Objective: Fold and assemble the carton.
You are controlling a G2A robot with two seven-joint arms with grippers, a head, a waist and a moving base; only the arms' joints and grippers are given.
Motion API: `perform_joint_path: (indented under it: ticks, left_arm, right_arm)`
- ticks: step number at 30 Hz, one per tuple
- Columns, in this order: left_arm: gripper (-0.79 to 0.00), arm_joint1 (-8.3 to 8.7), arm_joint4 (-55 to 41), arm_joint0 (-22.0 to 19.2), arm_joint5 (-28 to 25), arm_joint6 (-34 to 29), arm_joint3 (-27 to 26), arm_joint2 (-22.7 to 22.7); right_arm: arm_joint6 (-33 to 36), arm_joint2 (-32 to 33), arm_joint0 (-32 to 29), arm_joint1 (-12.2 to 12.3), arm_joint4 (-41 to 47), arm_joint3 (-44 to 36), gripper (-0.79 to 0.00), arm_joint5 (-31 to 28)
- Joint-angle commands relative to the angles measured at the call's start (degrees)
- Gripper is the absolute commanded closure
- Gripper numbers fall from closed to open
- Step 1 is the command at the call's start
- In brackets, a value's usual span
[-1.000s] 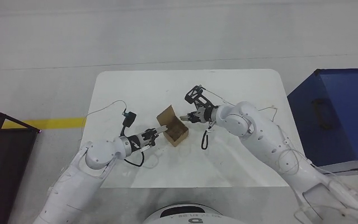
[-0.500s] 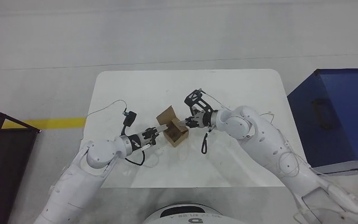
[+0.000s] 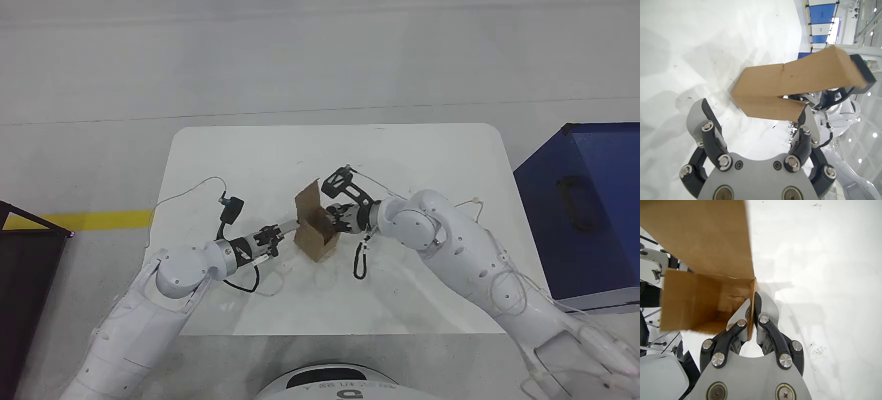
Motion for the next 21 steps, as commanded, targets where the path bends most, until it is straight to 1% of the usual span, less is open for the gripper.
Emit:
perform_joint_path:
  ticks: [1,5,6,7,8,10,11,13,16,21]
  left_arm:
    - [-0.785,-0.05,-0.2,0.1,-0.1,0.3,0.1,-0.1]
    - [-0.785,-0.1,-0.4,0.1,0.1,0.6,-0.2,-0.4]
    - [-0.785,-0.12,-0.4,0.1,0.2,0.6,-0.4,-0.4]
    - [-0.785,-0.15,-0.4,0.1,0.4,0.7,-0.6,-0.4]
    - [-0.785,-0.16,-0.4,0.0,0.5,0.7,-0.8,-0.4]
    - [-0.785,-0.2,-0.3,-0.1,0.7,0.5,-1.1,-0.4]
    - [-0.785,-0.21,-0.3,-0.2,0.8,0.4,-1.2,-0.4]
    - [-0.785,-0.24,-0.1,-0.4,1.0,0.1,-1.3,-0.3]
    - [-0.785,-0.32,0.4,-1.1,1.5,-0.5,-1.2,0.1]
    - [-0.785,-0.53,0.8,-2.4,2.3,-1.2,-1.1,0.9]
  right_arm:
    - [-0.4,1.3,-0.7,0.4,-4.3,-2.8,0.0,4.0]
    - [0.0,5.5,-4.8,1.7,-11.6,-9.2,0.0,12.8]
    - [0.4,6.7,-6.3,2.1,-12.3,-10.6,-0.071,14.7]
    - [0.8,8.0,-8.0,2.4,-11.9,-11.9,-0.243,16.3]
    - [1.2,9.5,-9.8,2.6,-10.0,-13.1,-0.351,17.2]
    - [1.3,13.2,-13.0,3.3,-6.4,-14.7,-0.419,17.5]
    - [1.2,15.1,-14.5,3.7,-6.1,-15.3,-0.422,17.3]
    - [0.0,18.8,-18.3,4.2,-1.1,-17.1,-0.434,16.4]
    - [-1.6,24.2,-23.0,5.0,3.8,-17.6,-0.391,13.1]
    - [-5.3,29.0,-27.8,5.5,9.8,-15.9,-0.376,7.1]
